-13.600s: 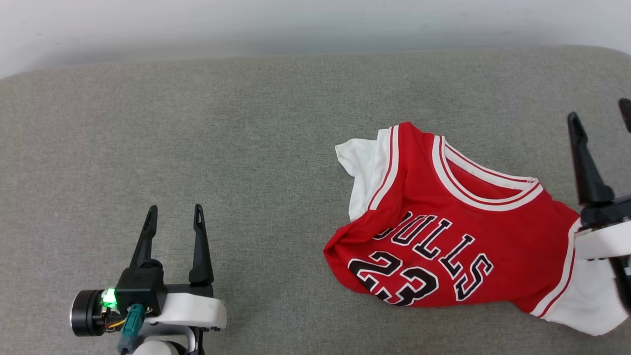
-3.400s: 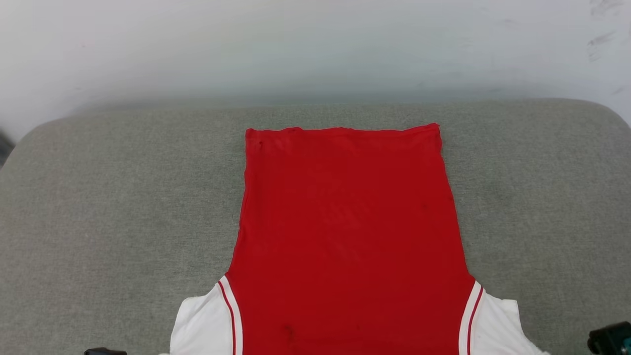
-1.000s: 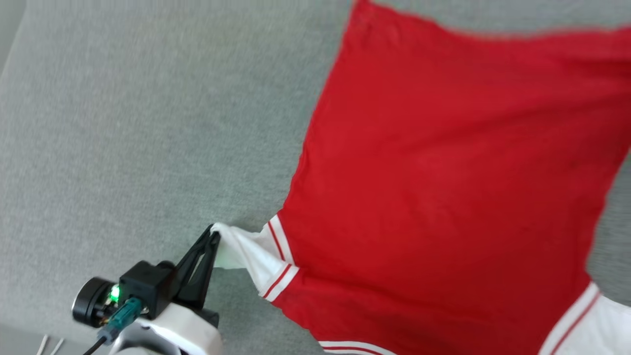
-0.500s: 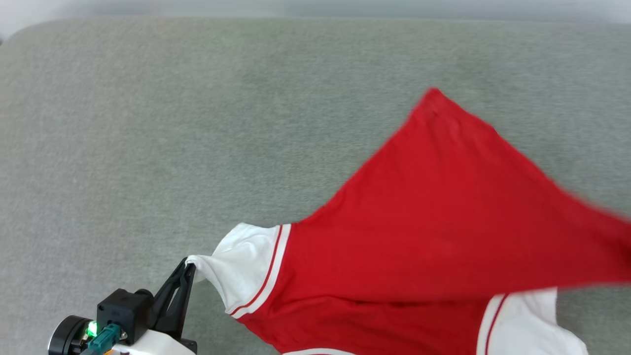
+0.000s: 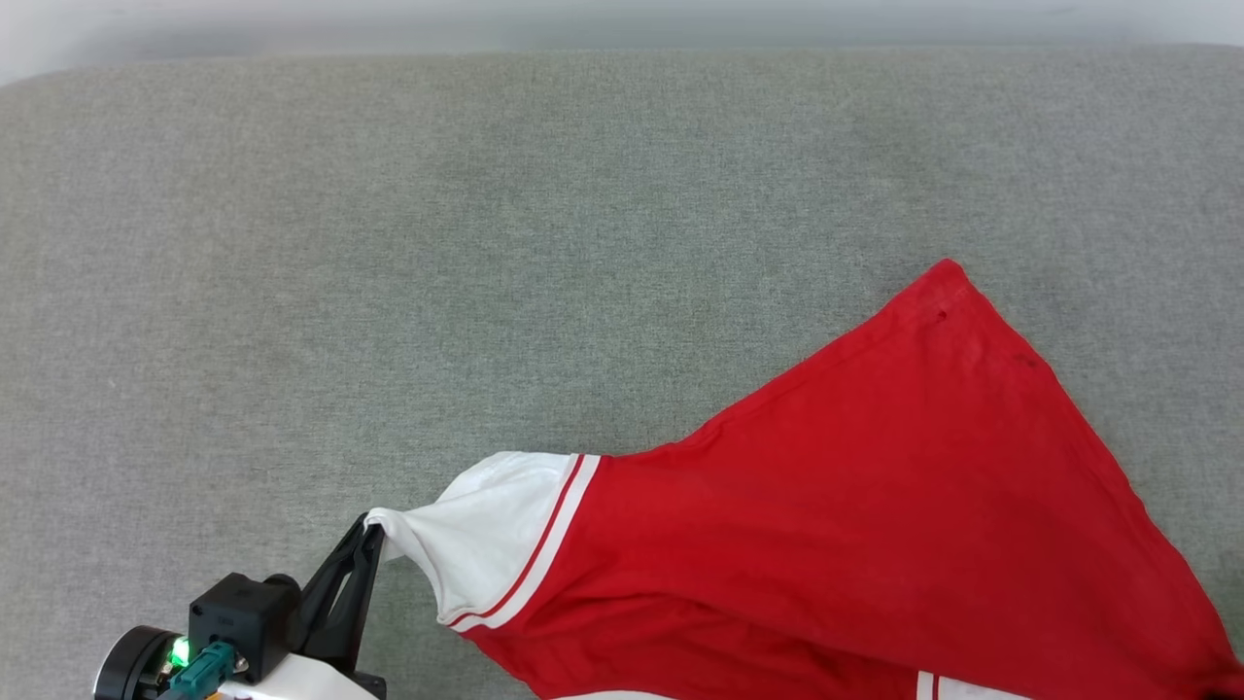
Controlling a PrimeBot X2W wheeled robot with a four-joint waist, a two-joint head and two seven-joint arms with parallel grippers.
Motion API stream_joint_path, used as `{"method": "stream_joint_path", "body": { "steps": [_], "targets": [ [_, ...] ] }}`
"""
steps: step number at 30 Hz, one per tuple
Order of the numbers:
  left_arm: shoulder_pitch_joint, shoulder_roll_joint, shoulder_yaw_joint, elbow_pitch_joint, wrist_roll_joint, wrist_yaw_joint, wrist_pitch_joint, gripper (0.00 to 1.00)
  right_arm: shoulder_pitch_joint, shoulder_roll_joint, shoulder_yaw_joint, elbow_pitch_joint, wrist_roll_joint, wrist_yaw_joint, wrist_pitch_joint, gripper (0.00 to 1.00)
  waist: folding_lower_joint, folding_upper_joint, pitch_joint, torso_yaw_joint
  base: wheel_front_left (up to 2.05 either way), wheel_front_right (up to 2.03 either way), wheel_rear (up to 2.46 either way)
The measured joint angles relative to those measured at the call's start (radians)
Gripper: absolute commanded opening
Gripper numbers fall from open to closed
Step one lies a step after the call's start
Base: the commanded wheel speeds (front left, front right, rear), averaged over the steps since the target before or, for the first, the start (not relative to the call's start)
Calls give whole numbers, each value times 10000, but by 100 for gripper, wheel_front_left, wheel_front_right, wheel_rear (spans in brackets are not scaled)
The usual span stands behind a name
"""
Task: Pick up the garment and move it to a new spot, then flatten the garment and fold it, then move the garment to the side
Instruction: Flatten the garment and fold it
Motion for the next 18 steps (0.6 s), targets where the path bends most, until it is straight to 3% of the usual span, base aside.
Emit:
{"method": "stream_joint_path", "body": {
  "steps": [11, 15, 18],
  "targets": [
    [-60, -194, -15, 86, 167, -176, 0, 0, -1467, -754, -2571, -1806, -198, 0, 247, 100, 0, 0, 101, 166, 0, 0, 0],
    [-298, -280, -33, 127, 290, -265, 0, 0, -2689, -1047, -2725, -2403, -326, 0, 1057, 100, 0, 0, 327, 357, 0, 0, 0],
    [-530, -372, -61, 128, 435, -349, 4, 0, -3816, -1135, -2220, -2598, -479, 0, 1952, 100, 0, 0, 578, 532, 0, 0, 0]
  ]
}}
